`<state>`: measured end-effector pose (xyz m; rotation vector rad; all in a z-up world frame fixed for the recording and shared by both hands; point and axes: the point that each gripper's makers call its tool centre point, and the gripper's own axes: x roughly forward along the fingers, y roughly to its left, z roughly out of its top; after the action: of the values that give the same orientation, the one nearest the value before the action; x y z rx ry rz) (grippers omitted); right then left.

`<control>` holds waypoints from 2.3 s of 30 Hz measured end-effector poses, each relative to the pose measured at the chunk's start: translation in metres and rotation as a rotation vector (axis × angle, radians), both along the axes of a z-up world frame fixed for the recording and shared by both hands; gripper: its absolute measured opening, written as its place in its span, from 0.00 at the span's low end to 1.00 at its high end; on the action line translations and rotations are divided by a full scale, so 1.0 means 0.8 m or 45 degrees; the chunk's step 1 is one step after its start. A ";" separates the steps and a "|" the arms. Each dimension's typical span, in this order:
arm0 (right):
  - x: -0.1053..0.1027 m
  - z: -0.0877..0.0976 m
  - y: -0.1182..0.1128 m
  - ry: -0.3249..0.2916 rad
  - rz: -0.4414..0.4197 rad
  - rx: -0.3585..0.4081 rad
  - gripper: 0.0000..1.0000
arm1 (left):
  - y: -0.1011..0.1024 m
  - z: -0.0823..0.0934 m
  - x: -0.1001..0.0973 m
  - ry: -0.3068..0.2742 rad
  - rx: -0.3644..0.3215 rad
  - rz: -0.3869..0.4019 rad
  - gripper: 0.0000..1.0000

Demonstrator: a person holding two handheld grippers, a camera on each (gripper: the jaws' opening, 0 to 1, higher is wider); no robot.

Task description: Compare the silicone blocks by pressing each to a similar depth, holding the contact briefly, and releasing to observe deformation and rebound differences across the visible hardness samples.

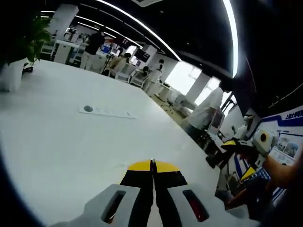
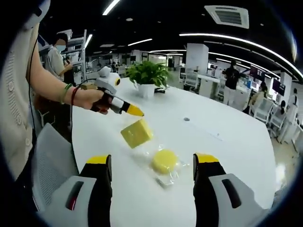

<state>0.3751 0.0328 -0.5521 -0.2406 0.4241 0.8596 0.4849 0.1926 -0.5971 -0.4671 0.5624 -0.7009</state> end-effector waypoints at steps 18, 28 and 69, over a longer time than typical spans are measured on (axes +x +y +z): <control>-0.003 -0.013 -0.015 0.057 -0.080 -0.026 0.63 | 0.048 -0.040 0.033 0.096 -0.068 0.180 0.00; -0.002 -0.025 -0.017 0.095 -0.100 -0.045 0.62 | 0.083 -0.072 0.053 0.143 -0.057 0.267 0.00; 0.001 -0.041 -0.021 0.141 -0.135 -0.043 0.59 | 0.133 -0.156 0.069 0.202 0.178 0.360 0.08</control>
<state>0.3760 0.0164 -0.5847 -0.1999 0.5504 0.7643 0.5403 0.2989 -0.7215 -0.4628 0.6743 -0.3540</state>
